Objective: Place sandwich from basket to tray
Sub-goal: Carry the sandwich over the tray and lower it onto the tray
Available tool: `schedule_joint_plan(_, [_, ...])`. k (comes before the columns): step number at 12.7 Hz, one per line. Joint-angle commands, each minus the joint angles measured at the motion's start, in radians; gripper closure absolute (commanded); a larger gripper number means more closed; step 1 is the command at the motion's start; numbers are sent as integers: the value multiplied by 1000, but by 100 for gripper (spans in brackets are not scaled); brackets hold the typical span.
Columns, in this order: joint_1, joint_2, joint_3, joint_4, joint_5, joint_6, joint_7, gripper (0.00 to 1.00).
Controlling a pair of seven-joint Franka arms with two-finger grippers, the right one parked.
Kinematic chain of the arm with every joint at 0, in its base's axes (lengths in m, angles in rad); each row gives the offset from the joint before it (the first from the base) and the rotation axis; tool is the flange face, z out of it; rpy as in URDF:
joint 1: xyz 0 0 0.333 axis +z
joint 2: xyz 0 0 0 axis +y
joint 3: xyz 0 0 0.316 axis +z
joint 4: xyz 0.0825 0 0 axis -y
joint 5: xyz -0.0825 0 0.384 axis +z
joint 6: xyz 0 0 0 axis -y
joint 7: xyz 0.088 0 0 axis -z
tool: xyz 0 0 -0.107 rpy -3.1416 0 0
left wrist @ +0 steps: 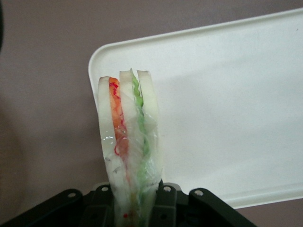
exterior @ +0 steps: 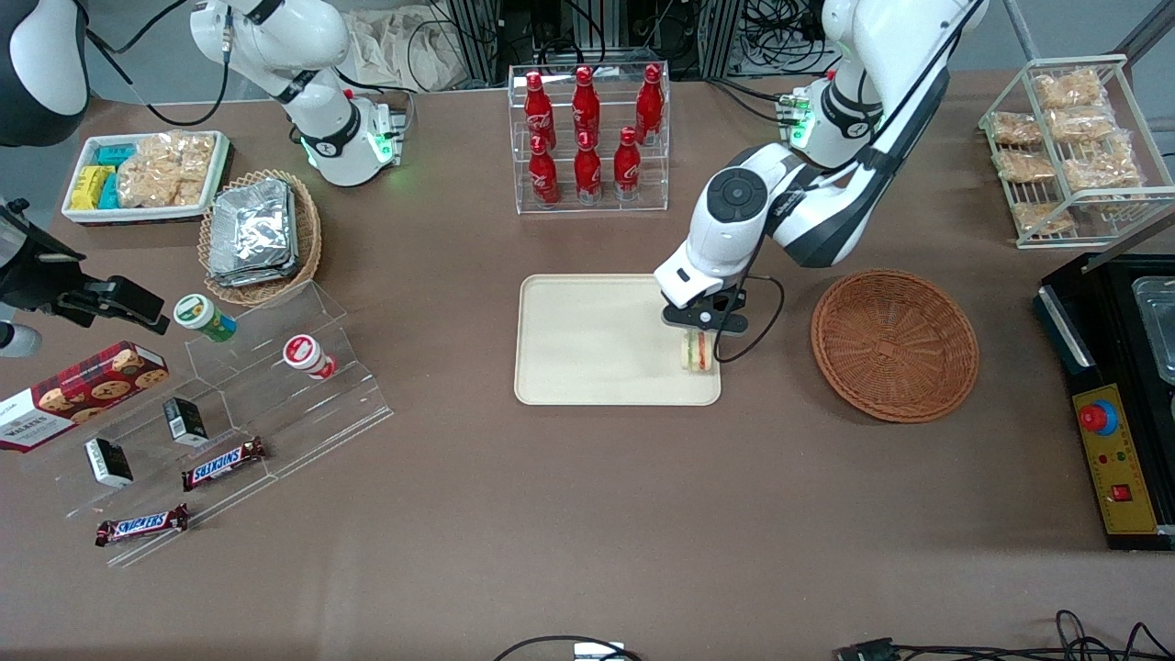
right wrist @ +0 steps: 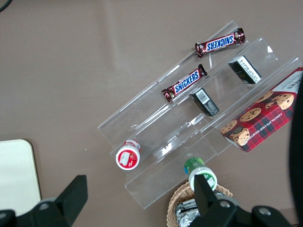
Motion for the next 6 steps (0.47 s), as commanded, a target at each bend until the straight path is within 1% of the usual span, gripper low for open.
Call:
schedule_joint_plan(1, [-47, 97, 6, 56, 90, 4, -96, 74])
schedule_joint_plan(4, [-62, 153, 6, 61, 181, 15, -160, 74])
schedule_joint_plan(6, [-64, 176, 6, 62, 218, 20, -176, 74])
